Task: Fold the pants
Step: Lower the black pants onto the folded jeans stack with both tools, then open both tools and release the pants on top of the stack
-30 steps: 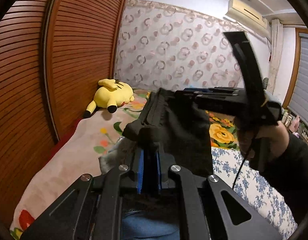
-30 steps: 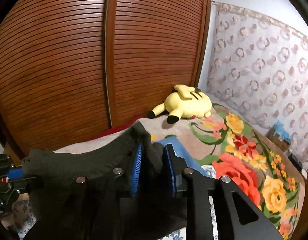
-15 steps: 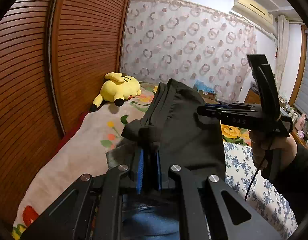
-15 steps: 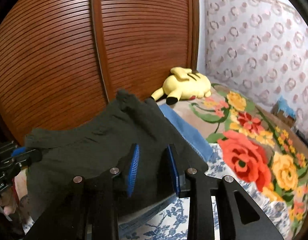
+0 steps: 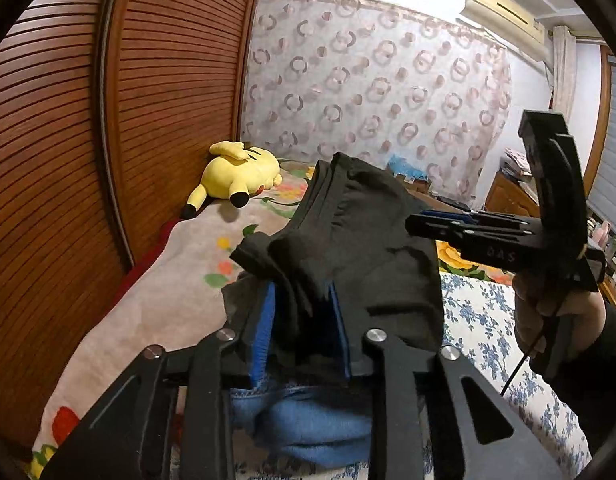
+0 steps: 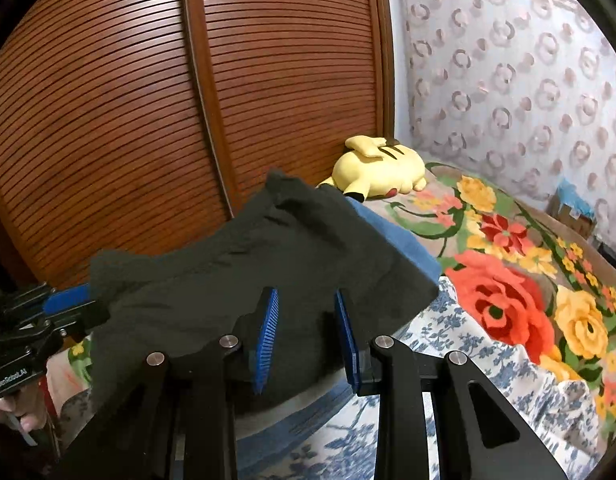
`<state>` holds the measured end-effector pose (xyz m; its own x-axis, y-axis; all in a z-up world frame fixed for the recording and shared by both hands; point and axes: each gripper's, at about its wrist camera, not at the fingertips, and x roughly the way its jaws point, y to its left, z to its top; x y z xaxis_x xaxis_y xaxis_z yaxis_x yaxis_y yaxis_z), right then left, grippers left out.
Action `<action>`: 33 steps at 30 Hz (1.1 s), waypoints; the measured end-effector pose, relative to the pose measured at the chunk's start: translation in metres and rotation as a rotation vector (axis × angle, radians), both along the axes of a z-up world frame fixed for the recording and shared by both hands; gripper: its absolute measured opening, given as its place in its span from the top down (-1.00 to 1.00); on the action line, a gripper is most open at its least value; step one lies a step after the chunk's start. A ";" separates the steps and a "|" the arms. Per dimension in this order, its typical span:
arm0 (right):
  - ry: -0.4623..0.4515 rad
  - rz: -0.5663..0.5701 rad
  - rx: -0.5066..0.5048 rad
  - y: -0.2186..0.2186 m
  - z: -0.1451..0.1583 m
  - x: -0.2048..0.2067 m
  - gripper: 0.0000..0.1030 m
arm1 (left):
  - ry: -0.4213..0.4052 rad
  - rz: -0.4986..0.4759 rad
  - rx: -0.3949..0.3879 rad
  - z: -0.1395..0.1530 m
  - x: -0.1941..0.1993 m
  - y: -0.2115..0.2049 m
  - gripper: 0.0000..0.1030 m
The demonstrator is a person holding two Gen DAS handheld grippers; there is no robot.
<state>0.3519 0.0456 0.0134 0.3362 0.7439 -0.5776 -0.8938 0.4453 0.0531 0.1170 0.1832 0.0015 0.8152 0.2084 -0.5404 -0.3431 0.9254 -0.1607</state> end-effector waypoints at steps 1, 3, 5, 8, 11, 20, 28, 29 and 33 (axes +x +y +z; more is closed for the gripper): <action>-0.003 0.000 0.003 -0.002 0.000 -0.004 0.42 | 0.000 0.000 0.003 0.000 -0.002 0.000 0.25; -0.006 -0.002 0.012 -0.006 0.002 -0.012 0.42 | -0.007 -0.002 0.011 0.002 -0.007 -0.001 0.08; -0.007 -0.002 0.019 -0.010 0.003 -0.019 0.42 | -0.006 -0.006 0.013 0.003 -0.011 -0.003 -0.12; -0.010 -0.005 0.022 -0.016 0.004 -0.030 0.42 | -0.025 -0.017 0.008 0.006 -0.020 -0.004 -0.46; -0.015 -0.011 0.025 -0.024 0.004 -0.040 0.41 | -0.030 -0.014 0.015 0.009 -0.027 -0.005 -0.59; -0.018 -0.031 0.050 -0.048 0.009 -0.068 0.22 | -0.057 0.032 0.076 0.020 -0.049 -0.007 -0.99; -0.036 -0.051 0.055 -0.063 0.012 -0.094 -0.26 | -0.027 -0.020 0.068 0.018 -0.057 -0.017 -0.99; -0.039 -0.056 0.056 -0.066 0.012 -0.098 -0.28 | -0.015 -0.039 0.062 0.016 -0.057 -0.019 -0.99; -0.039 -0.078 0.056 -0.079 0.009 -0.114 -0.32 | 0.009 -0.075 0.087 0.006 -0.062 -0.033 -0.99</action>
